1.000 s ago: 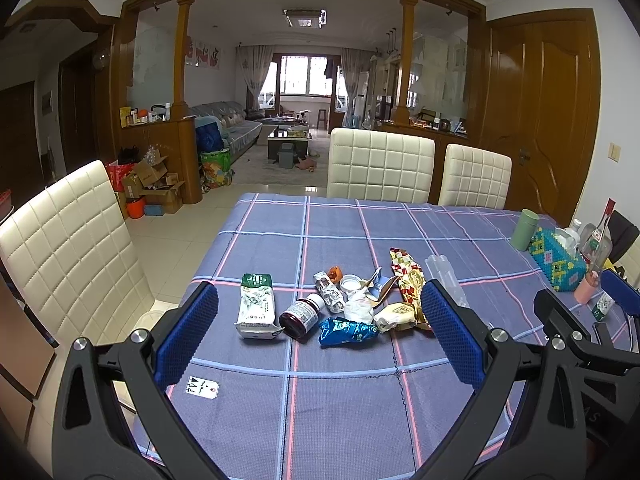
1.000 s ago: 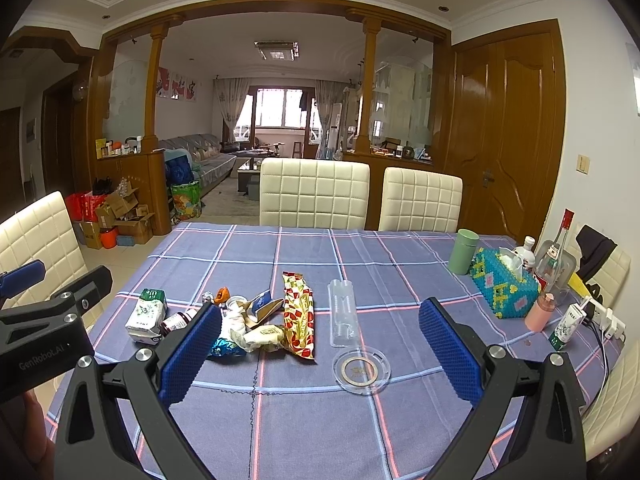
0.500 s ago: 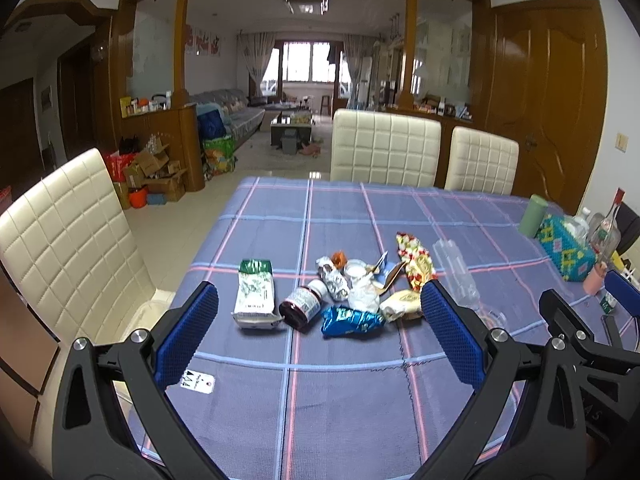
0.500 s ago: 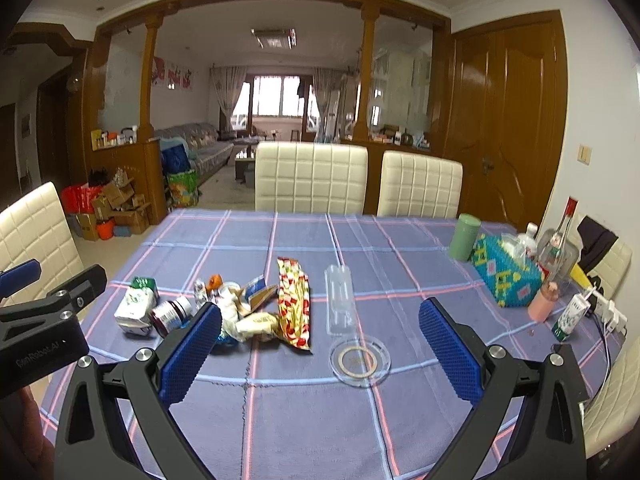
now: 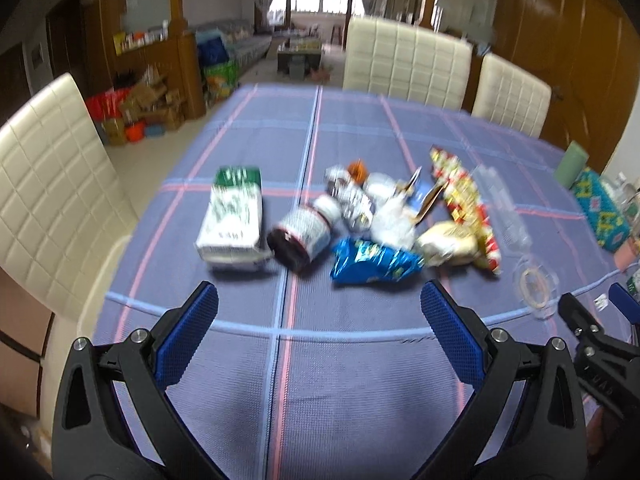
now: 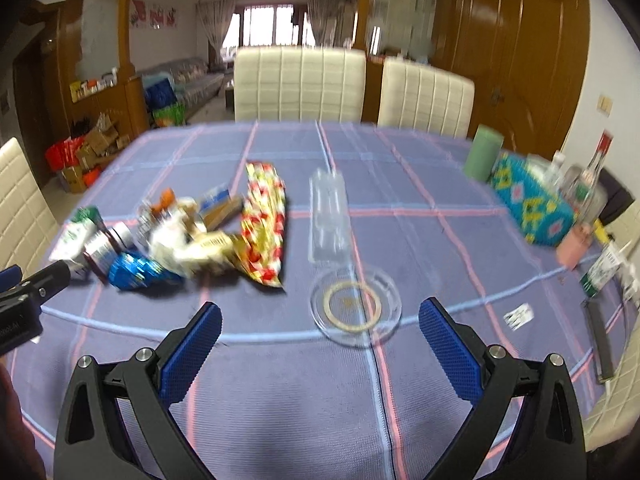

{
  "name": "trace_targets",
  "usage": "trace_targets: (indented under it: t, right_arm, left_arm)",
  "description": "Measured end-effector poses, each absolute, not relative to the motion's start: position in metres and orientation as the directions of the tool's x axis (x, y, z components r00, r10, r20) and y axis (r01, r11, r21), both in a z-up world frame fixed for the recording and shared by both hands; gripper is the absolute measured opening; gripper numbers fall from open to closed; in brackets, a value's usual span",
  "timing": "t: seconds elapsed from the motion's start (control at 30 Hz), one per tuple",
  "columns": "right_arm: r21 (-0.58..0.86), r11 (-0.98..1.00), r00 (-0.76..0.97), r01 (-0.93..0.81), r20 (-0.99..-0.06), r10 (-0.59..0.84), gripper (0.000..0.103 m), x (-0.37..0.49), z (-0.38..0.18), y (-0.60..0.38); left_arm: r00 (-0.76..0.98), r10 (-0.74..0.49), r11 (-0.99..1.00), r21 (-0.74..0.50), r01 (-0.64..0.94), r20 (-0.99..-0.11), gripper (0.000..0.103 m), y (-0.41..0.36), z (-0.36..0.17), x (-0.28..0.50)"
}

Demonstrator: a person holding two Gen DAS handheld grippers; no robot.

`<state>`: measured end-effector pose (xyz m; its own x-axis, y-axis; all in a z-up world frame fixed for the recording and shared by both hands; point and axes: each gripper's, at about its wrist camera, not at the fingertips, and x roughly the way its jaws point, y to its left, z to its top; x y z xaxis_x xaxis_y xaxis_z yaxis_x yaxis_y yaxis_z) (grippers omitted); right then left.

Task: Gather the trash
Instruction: 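Grasp the clear plastic lid with the right gripper while the left grasps the dark bottle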

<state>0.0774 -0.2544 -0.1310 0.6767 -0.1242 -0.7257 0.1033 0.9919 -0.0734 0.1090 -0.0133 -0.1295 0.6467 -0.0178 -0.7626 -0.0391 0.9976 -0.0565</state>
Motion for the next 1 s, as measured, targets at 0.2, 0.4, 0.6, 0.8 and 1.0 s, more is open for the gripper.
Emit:
trace_targets:
  t: [0.2,0.4,0.6,0.8,1.0]
  right_arm:
    - [-0.052,0.992,0.604,0.115,-0.789,-0.112,0.097,0.101,-0.166,-0.282]
    - [-0.045,0.994,0.576,0.103,-0.812,-0.096,0.097,0.119,-0.177,-0.286]
    - [-0.073,0.982,0.532,0.176,-0.832,-0.157,0.097,0.135,-0.189,-0.292]
    - [0.025,0.974,0.492,0.224,-0.866,-0.091,0.097,0.143,-0.204,-0.307]
    - [0.023,0.977,0.515,0.211,-0.852,-0.091,0.096,0.144,-0.204,-0.300]
  left_arm:
    - [0.567,0.020,0.999,-0.007,-0.045,-0.823,0.100,-0.016,-0.171,0.138]
    - [0.555,0.052,0.997,0.015,-0.072,-0.830,0.100,-0.007,-0.186,0.164]
    - [0.542,0.073,0.995,0.025,-0.095,-0.837,0.100,0.013,-0.184,0.182]
    - [0.546,0.099,0.995,0.070,-0.075,-0.832,0.100,0.017,-0.186,0.194]
    - [0.561,0.086,0.996,0.067,-0.055,-0.823,0.095,0.021,-0.189,0.198]
